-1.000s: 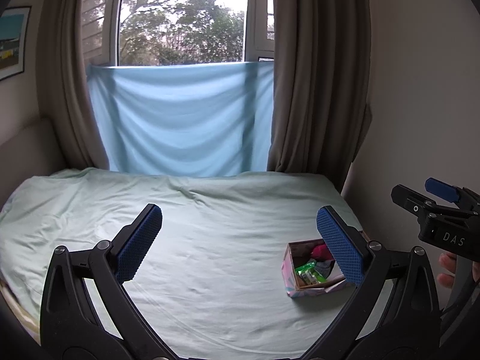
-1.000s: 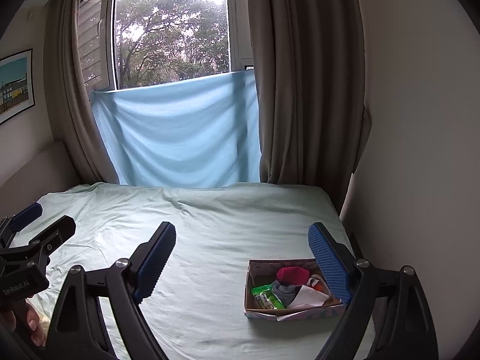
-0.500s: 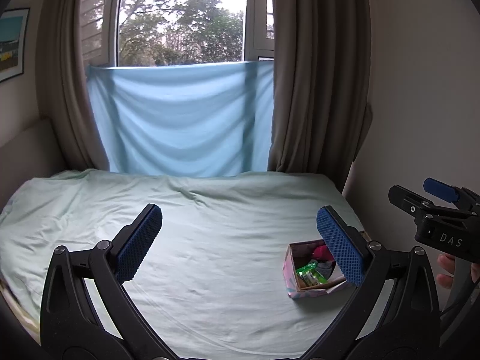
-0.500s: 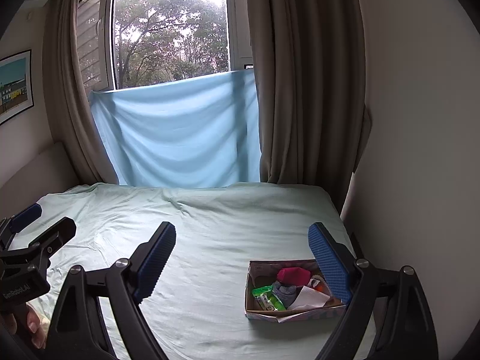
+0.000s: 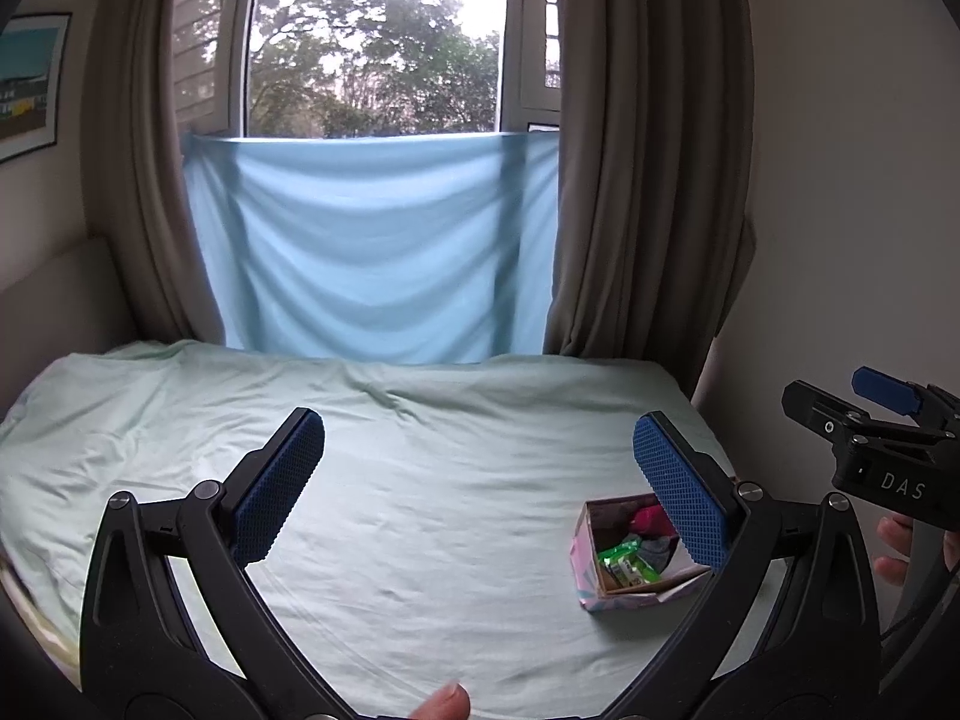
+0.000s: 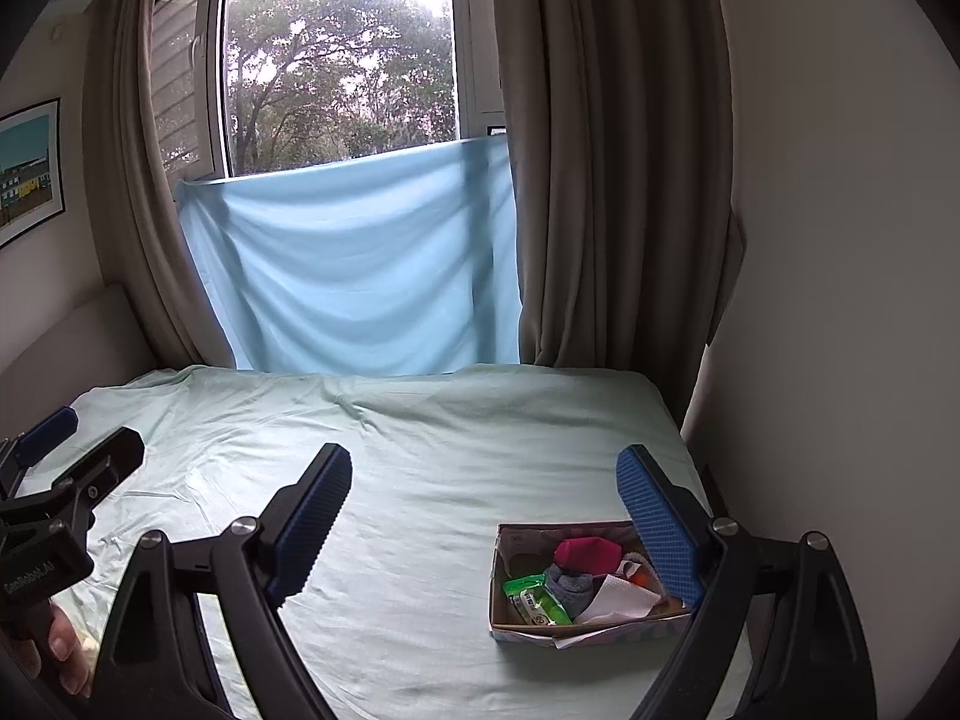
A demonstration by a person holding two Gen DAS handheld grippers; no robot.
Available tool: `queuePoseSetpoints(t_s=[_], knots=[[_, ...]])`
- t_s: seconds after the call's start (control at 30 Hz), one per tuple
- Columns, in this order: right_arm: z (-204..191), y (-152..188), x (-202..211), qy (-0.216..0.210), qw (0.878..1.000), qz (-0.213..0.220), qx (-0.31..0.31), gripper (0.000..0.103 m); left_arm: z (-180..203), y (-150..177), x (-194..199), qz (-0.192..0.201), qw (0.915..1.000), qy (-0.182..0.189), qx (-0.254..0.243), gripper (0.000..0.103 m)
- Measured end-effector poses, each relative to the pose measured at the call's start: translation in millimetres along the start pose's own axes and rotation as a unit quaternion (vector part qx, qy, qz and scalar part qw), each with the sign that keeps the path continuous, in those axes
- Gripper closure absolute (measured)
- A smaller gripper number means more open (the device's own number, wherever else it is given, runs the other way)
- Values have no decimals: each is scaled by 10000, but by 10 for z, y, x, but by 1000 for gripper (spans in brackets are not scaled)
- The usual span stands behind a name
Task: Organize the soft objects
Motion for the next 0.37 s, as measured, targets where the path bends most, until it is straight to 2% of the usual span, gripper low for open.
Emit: queuePoseSetpoints(t_s=[0.17, 0.37], knots=[[-33, -17, -110, 1, 10000, -93, 34, 15, -2, 32, -124, -27, 9997, -182, -153, 0], [-109, 42, -425, -16, 9989, -472, 31, 15, -70, 106, -402, -322, 9991, -209, -180, 0]])
Point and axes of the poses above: each gripper's, at about its wrist camera, not at the fingertips, and x roughly against the way its jaws point, z to its right, y to its underside, the point moved 7 cm from there along -x, roughly the way its jaws point, and after that the axes turned 14 degrees about -z, right-handed, at the moved point
